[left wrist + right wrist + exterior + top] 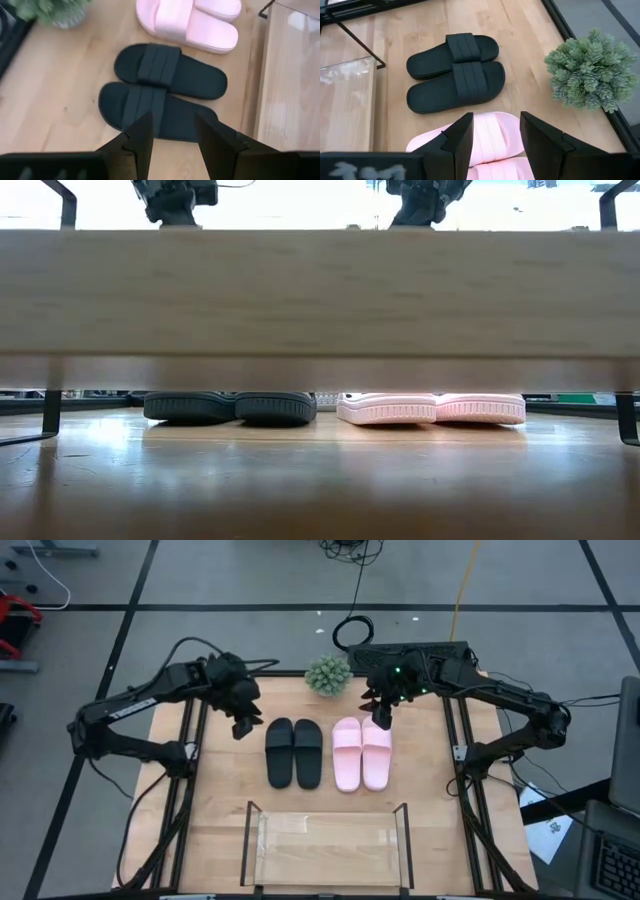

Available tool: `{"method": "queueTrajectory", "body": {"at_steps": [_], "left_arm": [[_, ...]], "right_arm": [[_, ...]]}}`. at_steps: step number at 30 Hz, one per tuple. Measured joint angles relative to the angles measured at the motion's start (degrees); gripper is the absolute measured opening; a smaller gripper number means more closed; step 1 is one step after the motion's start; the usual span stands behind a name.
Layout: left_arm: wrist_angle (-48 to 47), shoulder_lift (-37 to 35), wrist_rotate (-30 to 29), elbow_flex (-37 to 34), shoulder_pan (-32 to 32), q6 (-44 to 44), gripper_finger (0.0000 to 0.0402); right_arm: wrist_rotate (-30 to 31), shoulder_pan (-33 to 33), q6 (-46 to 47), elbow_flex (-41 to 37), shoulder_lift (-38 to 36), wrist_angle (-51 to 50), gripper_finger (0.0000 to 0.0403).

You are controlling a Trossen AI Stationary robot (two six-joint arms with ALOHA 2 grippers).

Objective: Pick and place slides into the shelf
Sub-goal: Put the left black slide on the shelf

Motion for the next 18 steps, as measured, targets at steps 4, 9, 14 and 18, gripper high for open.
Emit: {"method": "queueTrajectory", "body": {"at_steps": [4, 9, 14, 18], "left_arm": [[0.0, 2.94, -0.13, -0.12, -2.26, -2.46, 0.0145], [-0.21, 5.91, -7.63, -0.12, -8.9, -2.54, 0.0145], [-0.2, 8.07, -10.83, -0.12, -14.05, -2.91, 0.0145], [0.08, 8.19, -10.79, -0.19, -14.25, 0.27, 0.0145]], "right_arm": [[0.04, -0.02, -0.03, 0.0, -0.02, 0.0, 0.0153], [0.21, -0.02, 0.25, 0.0, -0.02, 0.0, 0.0153], [0.28, -0.02, -0.04, 0.0, -0.02, 0.0, 0.0153], [0.32, -0.02, -0.12, 0.0, -0.02, 0.22, 0.0153]]}}
